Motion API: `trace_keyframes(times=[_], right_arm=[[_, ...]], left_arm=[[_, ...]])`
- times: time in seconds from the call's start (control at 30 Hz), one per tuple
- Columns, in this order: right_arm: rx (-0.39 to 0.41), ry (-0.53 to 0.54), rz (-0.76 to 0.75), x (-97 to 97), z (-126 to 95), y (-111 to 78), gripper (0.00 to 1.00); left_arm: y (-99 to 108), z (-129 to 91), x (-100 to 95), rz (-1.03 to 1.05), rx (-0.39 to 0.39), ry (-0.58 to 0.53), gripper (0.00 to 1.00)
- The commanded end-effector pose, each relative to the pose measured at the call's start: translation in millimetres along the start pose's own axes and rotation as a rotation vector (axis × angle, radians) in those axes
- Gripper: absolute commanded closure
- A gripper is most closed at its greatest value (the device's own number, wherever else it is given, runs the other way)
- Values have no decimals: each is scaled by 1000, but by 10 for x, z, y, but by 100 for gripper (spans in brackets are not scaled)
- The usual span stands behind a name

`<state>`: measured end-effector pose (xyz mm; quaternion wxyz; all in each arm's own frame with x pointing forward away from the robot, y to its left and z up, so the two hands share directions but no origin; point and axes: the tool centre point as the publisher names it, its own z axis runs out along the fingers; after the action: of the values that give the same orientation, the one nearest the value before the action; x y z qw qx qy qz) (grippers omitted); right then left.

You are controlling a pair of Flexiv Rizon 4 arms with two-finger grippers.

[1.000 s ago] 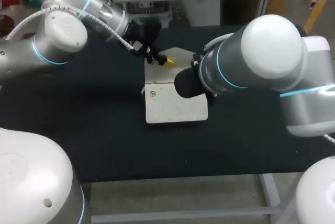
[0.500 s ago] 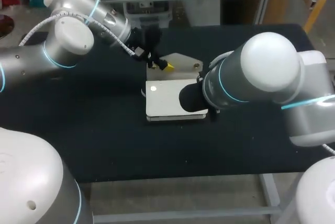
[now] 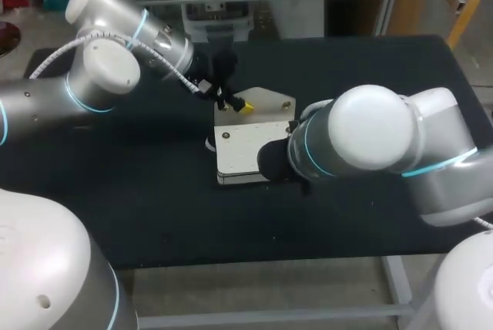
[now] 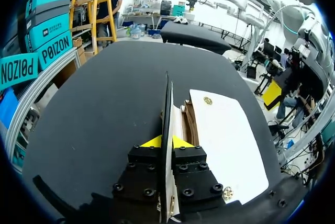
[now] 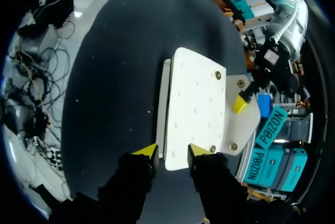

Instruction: Pick up the bag, open it, inspect its contents, close it, and place it on the opposite side

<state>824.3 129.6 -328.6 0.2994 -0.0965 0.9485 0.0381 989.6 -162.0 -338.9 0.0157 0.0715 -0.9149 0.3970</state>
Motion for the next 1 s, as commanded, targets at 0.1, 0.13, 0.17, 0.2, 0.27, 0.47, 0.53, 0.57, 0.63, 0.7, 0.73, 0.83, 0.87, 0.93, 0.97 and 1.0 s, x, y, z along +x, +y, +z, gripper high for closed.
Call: trace_keyframes(times=[0.1, 0.13, 0.17, 0.2, 0.27, 0.47, 0.53, 0.57, 0.63, 0.7, 0.73, 0.83, 0.87, 0.93, 0.97, 1.0], right_arm=[[1, -14, 13, 63, 156, -53, 54], [-1, -15, 16, 59, 182, -83, 54], [-2, -15, 19, 54, 202, -101, 54], [-2, -16, 22, 37, 238, -129, 55], [1, -16, 23, 5, 294, -147, 55], [-9, -15, 23, -45, 378, -152, 53], [-11, -15, 22, -50, 396, -145, 52], [-12, -15, 22, -49, 405, -141, 52], [-14, -14, 21, -42, 414, -135, 51], [-14, -14, 22, -34, 415, -125, 50], [-11, -14, 22, -31, 415, -122, 50], [-8, -20, 21, -26, 408, -112, 49], [-6, -22, 19, -24, 400, -105, 48], [-3, -27, 16, -18, 380, -89, 47], [-1, -30, 15, -12, 363, -80, 45], [0, -34, 14, -4, 341, -72, 44]], left_arm=[[43, 40, 14, 24, 4, 30, 100], [47, 52, 11, 28, 0, 33, 100], [51, 67, 9, 28, -3, 34, 100], [54, 81, 5, 30, -7, 41, 100], [62, 114, 5, 33, -13, 45, 100], [74, 176, -20, 24, -23, 61, 100], [79, 189, -37, 18, -24, 64, 100], [82, 195, -45, 15, -25, 65, 100], [87, 205, -61, 5, -27, 70, 100], [93, 214, -85, -1, -28, 73, 100], [96, 217, -90, -5, -28, 76, 100], [110, 238, -110, -12, -31, 79, 100], [115, 245, -116, -14, -33, 79, 100], [127, 254, -128, -19, -38, 79, 100], [133, 257, -135, -20, -39, 79, 100], [138, 259, -142, -22, -40, 79, 100]])
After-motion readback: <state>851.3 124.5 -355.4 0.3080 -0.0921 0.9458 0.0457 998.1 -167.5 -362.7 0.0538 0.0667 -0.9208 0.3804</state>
